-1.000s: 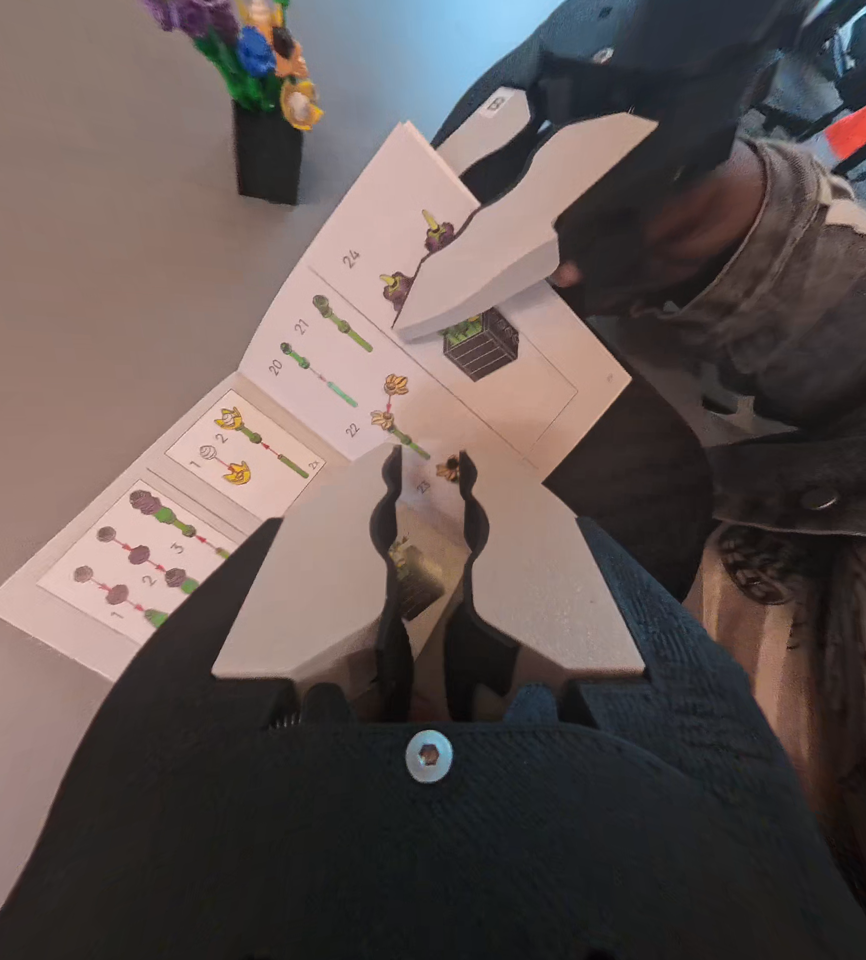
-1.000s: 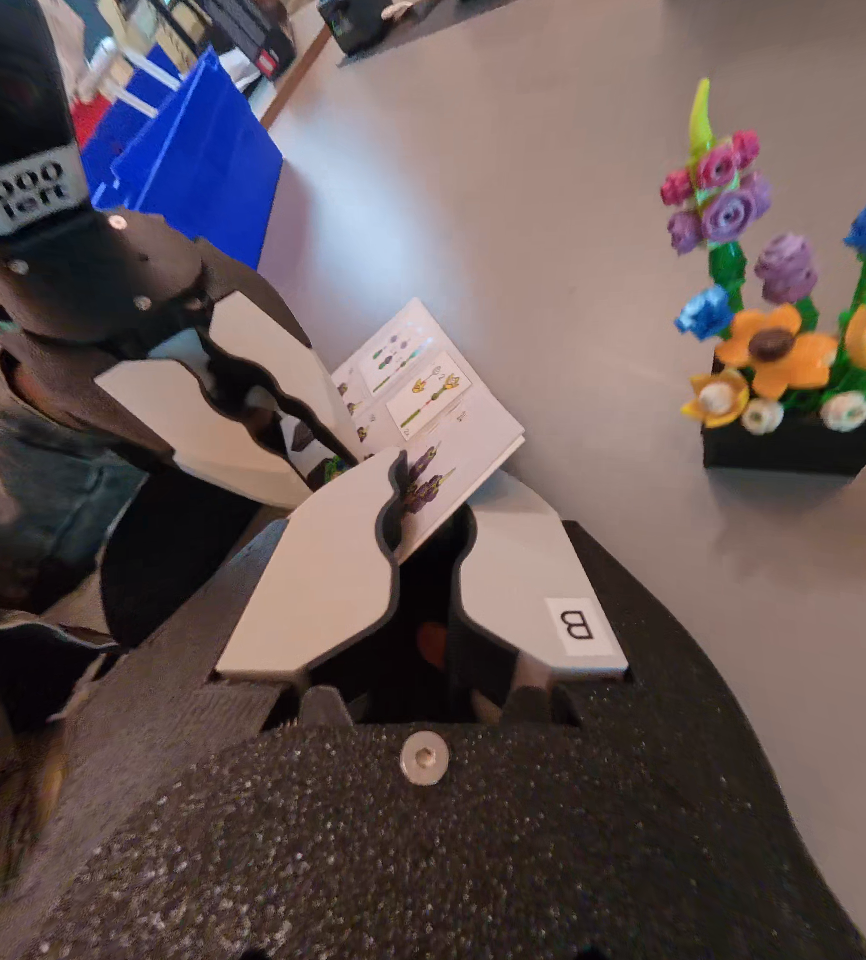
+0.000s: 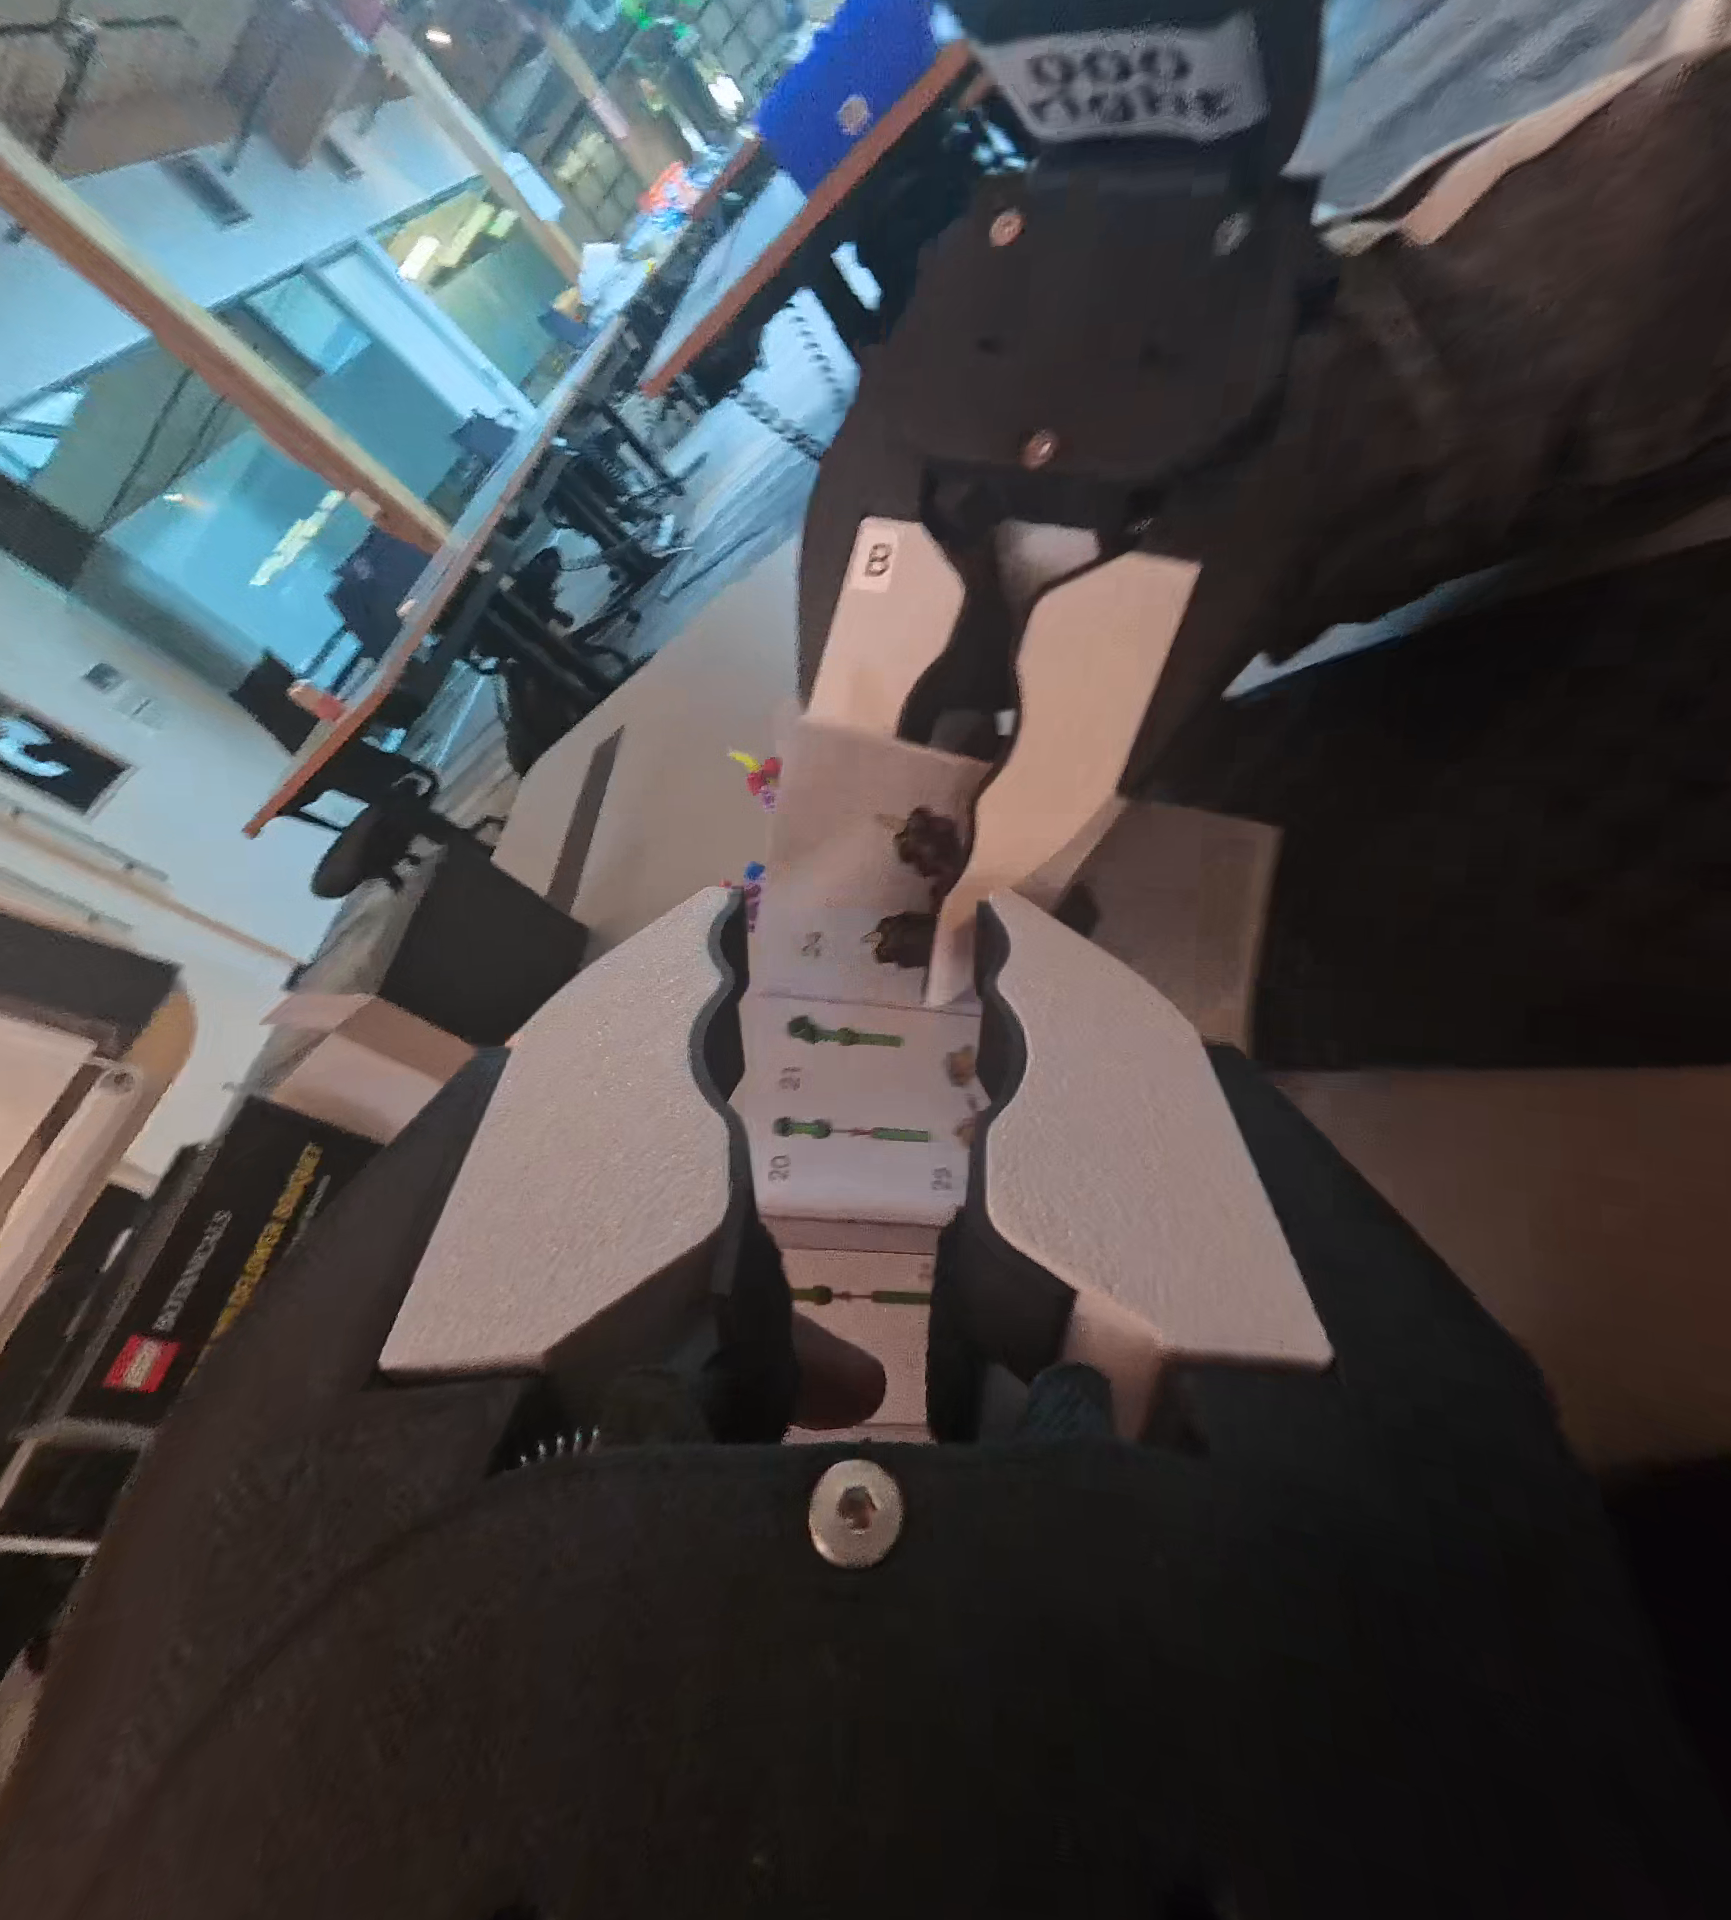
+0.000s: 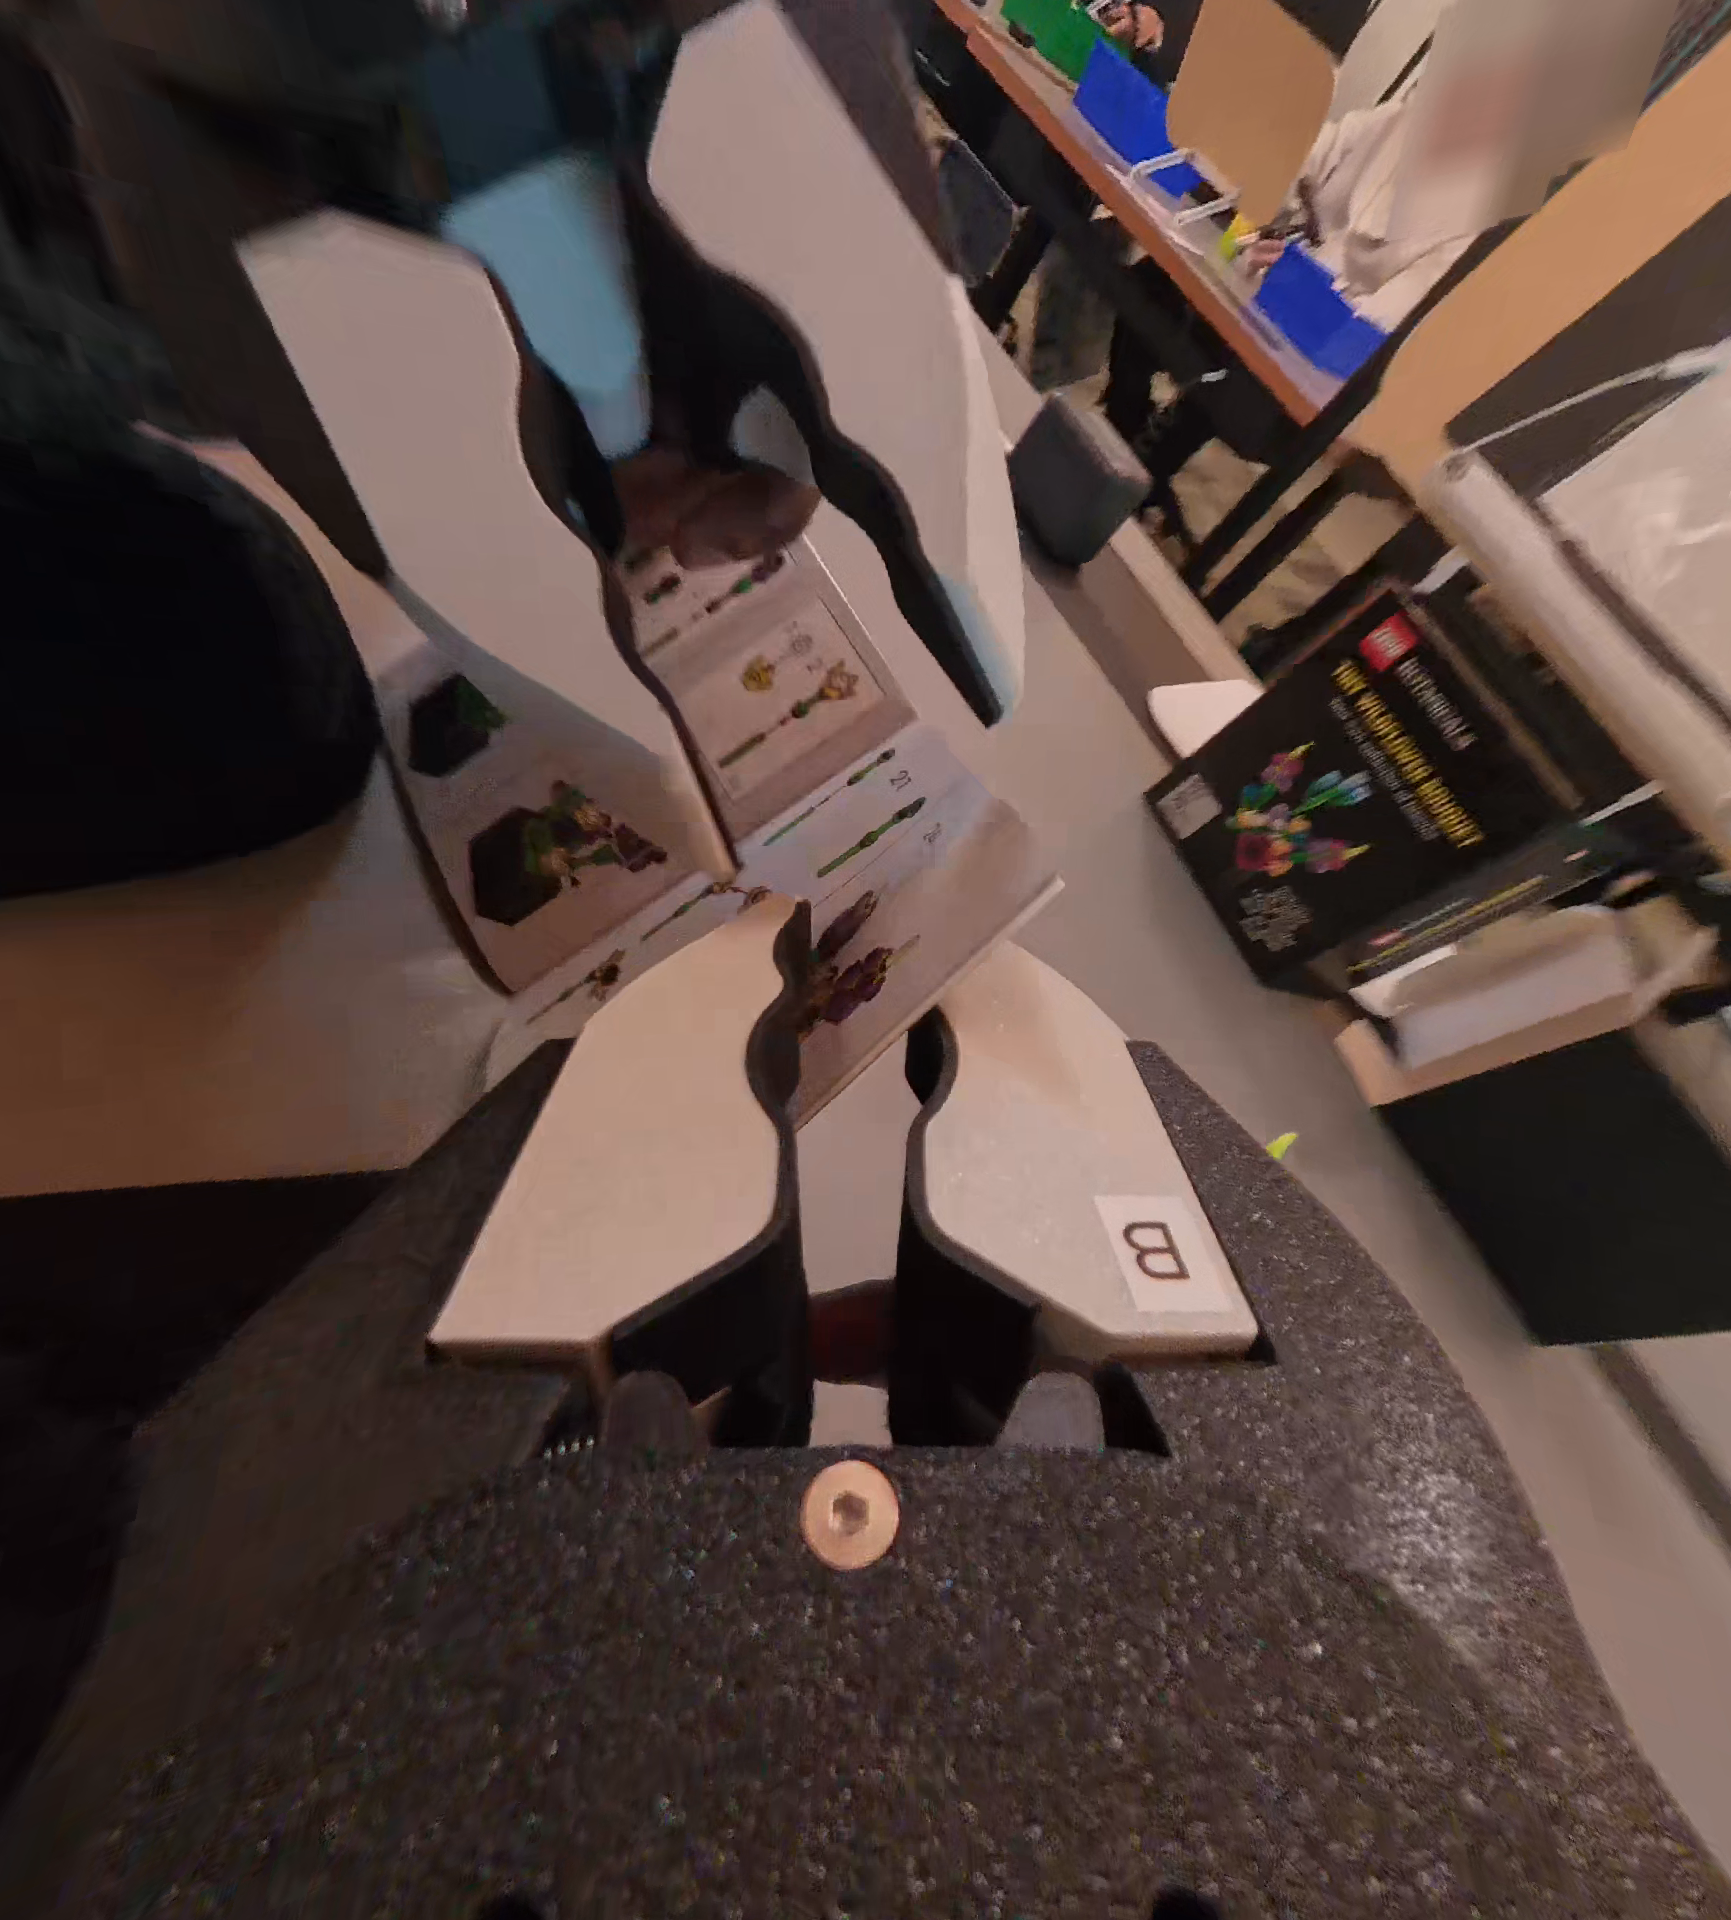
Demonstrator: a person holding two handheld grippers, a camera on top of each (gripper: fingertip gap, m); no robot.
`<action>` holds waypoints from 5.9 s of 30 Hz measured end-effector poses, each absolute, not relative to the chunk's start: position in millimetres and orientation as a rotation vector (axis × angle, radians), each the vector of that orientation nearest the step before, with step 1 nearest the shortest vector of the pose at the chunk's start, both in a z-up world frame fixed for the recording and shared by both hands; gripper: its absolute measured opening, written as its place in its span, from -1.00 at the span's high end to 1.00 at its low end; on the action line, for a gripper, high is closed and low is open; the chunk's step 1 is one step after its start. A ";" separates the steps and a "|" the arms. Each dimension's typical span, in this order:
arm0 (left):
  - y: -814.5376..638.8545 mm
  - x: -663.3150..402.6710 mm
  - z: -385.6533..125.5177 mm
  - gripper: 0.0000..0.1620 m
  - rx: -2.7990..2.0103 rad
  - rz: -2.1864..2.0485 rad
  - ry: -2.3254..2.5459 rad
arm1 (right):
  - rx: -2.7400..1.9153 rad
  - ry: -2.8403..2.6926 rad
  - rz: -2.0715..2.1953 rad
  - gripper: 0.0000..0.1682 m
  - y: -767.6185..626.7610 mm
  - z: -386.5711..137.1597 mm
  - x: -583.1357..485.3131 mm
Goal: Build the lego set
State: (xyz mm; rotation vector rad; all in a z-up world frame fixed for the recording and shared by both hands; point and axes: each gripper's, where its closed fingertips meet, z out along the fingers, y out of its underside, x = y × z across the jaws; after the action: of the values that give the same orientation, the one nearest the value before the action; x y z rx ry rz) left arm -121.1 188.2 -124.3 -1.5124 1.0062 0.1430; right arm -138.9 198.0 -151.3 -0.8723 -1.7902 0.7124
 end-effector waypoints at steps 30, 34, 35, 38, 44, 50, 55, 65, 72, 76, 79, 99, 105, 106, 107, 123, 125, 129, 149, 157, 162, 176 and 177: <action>189.3 -115.6 -105.2 0.80 -1.416 0.367 1.009 | -0.873 -1.715 0.741 0.87 187.9 -146.4 -149.4; 190.1 -115.8 -106.5 0.81 -1.420 0.367 1.008 | -0.869 -1.714 0.734 0.87 187.9 -146.4 -149.3; 190.0 -115.8 -106.3 0.82 -1.420 0.369 1.008 | -0.867 -1.715 0.732 0.87 187.9 -146.3 -149.2; 190.2 -116.5 -104.2 0.81 -1.416 0.376 1.000 | -0.867 -1.714 0.740 0.87 187.0 -146.0 -149.3; 189.7 -115.1 -103.8 0.81 -1.411 0.376 1.006 | -0.869 -1.713 0.737 0.87 187.2 -146.0 -149.3; 189.7 -115.6 -103.4 0.82 -1.410 0.376 1.005 | -0.865 -1.713 0.728 0.87 187.4 -145.8 -149.1; 189.6 -116.3 -103.0 0.83 -1.410 0.384 1.009 | -0.869 -1.712 0.728 0.87 188.1 -146.0 -149.1; 191.0 -118.1 -102.3 0.86 -1.401 0.397 1.002 | -0.893 -1.707 0.747 0.87 190.3 -146.6 -148.9; 192.8 -118.2 -101.5 0.86 -1.395 0.420 0.999 | -0.885 -1.707 0.743 0.87 189.9 -146.3 -148.9; 193.0 -118.4 -101.4 0.86 -1.394 0.425 1.000 | -0.886 -1.707 0.745 0.87 190.0 -146.4 -149.1; 193.4 -118.4 -101.2 0.86 -1.394 0.426 0.998 | -0.883 -1.707 0.743 0.87 189.8 -146.3 -149.2; 191.9 -119.3 -100.1 0.94 -1.384 0.430 1.002 | -0.891 -1.705 0.745 0.87 192.1 -146.7 -150.8; 190.6 -120.5 -104.5 0.98 -1.399 0.440 1.036 | -0.884 -1.707 0.734 0.85 192.8 -146.6 -151.4; 190.4 -120.3 -105.5 0.98 -1.400 0.448 1.046 | -0.880 -1.707 0.730 0.85 192.9 -146.6 -151.5; 190.3 -120.3 -106.5 0.98 -1.401 0.455 1.056 | -0.876 -1.708 0.727 0.85 192.8 -146.6 -151.6; 188.0 -124.7 -105.9 0.99 -1.417 0.466 1.049 | -0.871 -1.664 0.739 0.15 199.6 -140.3 -140.3; 188.6 -126.2 -106.8 0.99 -1.425 0.457 1.038 | -0.918 -1.558 0.792 -0.06 205.9 -126.4 -133.1; 191.9 -129.2 -109.0 1.00 -1.444 0.411 0.991 | -0.906 -1.406 0.909 0.15 193.0 -93.6 -113.4; 143.5 -122.4 -103.5 0.70 -1.699 0.003 0.720 | -0.766 -1.973 1.097 0.81 211.7 -116.7 -65.2; 119.4 -106.6 -118.7 0.68 -1.758 -0.011 0.661 | -0.498 -2.320 1.023 0.85 200.5 -141.2 -83.1; 115.2 -112.3 -125.3 0.66 -1.777 0.004 0.623 | -0.432 -2.436 0.950 0.85 198.3 -151.3 -89.2; 124.0 -128.2 -131.6 0.68 -1.806 0.030 0.579 | -0.437 -2.539 1.066 0.82 181.6 -154.1 -89.1; 124.1 -128.6 -129.0 0.68 -1.794 0.027 0.570 | -0.450 -2.557 1.089 0.82 179.2 -155.0 -88.1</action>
State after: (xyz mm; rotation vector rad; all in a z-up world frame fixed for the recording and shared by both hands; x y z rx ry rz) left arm -128.6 124.1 -129.0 -1.7940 0.5704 0.0273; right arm -88.1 179.2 -155.0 -0.4495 -2.5573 1.0892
